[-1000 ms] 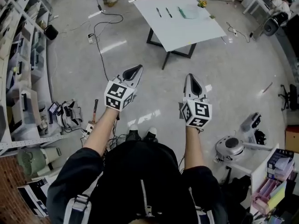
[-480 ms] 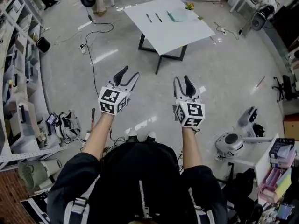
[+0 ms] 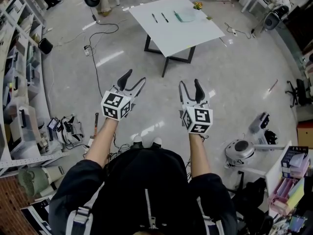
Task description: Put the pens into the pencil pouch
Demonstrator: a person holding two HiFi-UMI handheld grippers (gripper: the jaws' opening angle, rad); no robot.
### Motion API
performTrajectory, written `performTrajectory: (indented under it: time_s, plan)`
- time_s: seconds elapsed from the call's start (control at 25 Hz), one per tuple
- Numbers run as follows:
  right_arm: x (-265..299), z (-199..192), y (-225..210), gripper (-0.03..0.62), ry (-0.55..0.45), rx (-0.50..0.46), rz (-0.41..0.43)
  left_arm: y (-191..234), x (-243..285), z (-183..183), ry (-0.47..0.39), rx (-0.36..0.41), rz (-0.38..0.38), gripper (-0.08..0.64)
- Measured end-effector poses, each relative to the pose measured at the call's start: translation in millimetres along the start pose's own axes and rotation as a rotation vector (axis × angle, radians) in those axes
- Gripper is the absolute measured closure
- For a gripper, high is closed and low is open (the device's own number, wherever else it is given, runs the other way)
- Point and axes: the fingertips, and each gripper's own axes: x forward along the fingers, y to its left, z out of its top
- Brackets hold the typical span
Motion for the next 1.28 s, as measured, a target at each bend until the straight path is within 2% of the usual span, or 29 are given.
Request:
performTrajectory:
  time_s: [0.28,0.48,0.68,0.8,1.28]
  plan:
    - [0.5,-7.1,-22.7,0.345,0.007,-0.012,0.04,-21.0,12.9,-3.0,-0.006,0.003,0.016,0.29]
    - [7.1,-7.8,-35.6,0.344,0.01,-0.019,0.057,-31.7,28.5,-6.0,0.012,0.036,0.002,0.29]
    - [25.4,-2.1,-51.5,0.342,0.005,-0.018,0.057,-24.9,57.3,0.4,-0.016,0.013,-0.011,0.29]
    - [44.3,-2.2,-64.5,0.342,0.009,-0.013,0.049,-15.5,81.1,2.9,-0.042,-0.014,-0.019,0.29]
    - [182.2,7.4,-120.4,0.342,0.05,0.015,-0.003,72.6,224.1,4.5,0.004,-0.018,-0.082,0.29]
